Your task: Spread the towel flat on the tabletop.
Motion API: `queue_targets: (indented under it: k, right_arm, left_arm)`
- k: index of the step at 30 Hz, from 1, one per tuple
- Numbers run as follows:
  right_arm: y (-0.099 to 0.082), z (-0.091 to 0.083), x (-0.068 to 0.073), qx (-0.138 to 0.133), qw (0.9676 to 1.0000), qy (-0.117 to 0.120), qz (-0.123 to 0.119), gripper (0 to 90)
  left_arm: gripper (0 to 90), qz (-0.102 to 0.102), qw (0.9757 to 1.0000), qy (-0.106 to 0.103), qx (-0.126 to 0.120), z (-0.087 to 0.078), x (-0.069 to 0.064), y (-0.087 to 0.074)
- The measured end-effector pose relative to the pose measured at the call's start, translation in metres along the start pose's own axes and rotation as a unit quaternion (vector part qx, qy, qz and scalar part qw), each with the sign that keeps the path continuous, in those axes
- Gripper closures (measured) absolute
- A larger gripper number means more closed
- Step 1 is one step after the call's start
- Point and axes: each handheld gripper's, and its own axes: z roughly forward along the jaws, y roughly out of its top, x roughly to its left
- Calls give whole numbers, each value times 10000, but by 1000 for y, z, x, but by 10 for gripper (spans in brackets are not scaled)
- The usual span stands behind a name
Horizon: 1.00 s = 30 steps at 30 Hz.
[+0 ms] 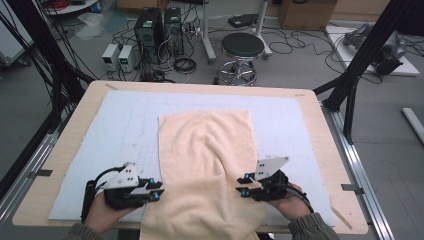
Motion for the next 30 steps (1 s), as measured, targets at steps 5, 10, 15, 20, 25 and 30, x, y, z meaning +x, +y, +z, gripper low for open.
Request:
queue_targets:
  k: [5,10,15,20,25,30]
  right_arm:
    - [-10,0,-26,62,9990,-389,229,634]
    - [-17,4,-42,84,9974,-532,485,613]
    - [-22,13,-53,269,9958,-512,712,601]
    - [-22,20,-56,368,9954,-480,746,595]
    - [-21,22,-57,349,9951,-513,770,594]
    - [-21,24,-60,313,9950,-555,769,598]
  left_arm:
    - [702,-265,9985,414,254,24,28,-1]
    - [653,-304,9964,379,695,44,34,-4]
    - [774,-366,9953,401,806,50,34,-3]
    - [870,-302,9948,443,871,51,33,-1]
    - [875,-488,9926,723,846,43,45,-3]
    - [877,-835,9867,1237,643,29,69,-3]
